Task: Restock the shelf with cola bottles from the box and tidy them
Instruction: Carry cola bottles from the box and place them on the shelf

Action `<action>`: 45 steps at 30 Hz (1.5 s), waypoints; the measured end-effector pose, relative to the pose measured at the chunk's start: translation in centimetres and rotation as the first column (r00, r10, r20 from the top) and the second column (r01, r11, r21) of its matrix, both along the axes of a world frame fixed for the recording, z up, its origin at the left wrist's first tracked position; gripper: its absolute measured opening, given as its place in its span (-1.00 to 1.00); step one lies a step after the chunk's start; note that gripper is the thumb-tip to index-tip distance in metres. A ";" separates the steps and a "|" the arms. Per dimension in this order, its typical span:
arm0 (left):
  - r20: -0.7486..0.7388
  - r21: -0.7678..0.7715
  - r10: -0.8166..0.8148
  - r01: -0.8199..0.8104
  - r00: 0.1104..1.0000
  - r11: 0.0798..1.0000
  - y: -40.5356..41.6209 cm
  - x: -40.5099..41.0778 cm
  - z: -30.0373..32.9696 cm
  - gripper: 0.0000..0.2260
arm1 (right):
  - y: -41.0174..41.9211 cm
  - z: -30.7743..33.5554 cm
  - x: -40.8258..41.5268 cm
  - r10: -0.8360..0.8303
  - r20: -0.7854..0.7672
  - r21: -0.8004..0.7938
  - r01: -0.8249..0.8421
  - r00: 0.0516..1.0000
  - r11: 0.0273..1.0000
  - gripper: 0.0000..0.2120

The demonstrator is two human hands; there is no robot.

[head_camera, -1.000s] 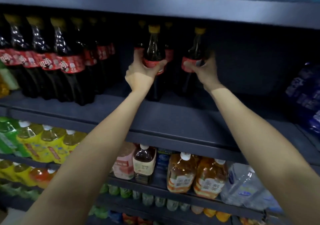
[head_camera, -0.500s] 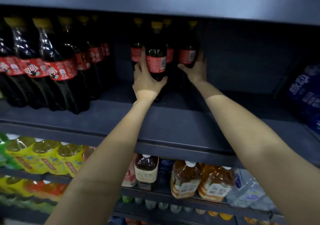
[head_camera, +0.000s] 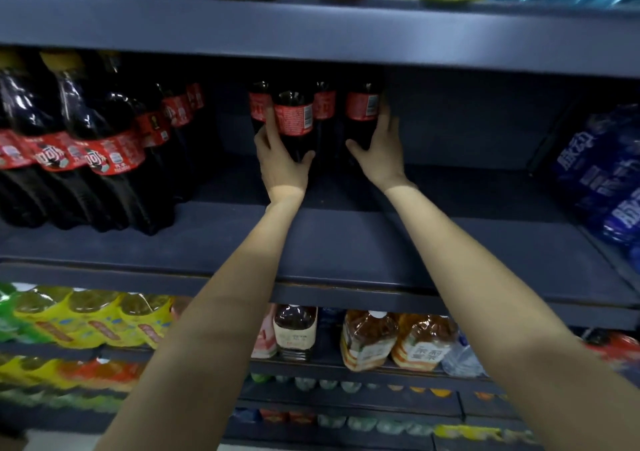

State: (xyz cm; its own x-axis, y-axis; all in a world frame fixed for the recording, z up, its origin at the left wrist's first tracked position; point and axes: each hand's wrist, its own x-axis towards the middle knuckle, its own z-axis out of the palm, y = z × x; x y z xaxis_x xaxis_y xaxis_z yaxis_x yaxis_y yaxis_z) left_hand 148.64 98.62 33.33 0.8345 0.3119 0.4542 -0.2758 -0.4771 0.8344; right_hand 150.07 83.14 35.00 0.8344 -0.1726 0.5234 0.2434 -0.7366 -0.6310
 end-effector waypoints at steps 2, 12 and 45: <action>-0.050 -0.013 0.012 -0.013 0.999 1.000 -0.3 -1.0 -0.4 -0.16 | 0.0 -0.5 -1.5 -0.027 -0.021 -0.056 0.025 0.999 0.998 -0.30; -0.026 -0.331 -0.240 0.218 0.970 0.918 -0.7 -11.6 -0.5 -0.78 | -0.4 -1.9 -13.6 -0.167 0.347 -0.191 0.244 0.923 0.951 -0.79; -0.931 -0.005 -0.361 0.990 -0.055 -0.139 -37.4 -68.7 -25.9 -0.76 | -28.9 -24.0 -97.9 -0.349 -0.927 0.022 0.947 0.140 0.321 -0.69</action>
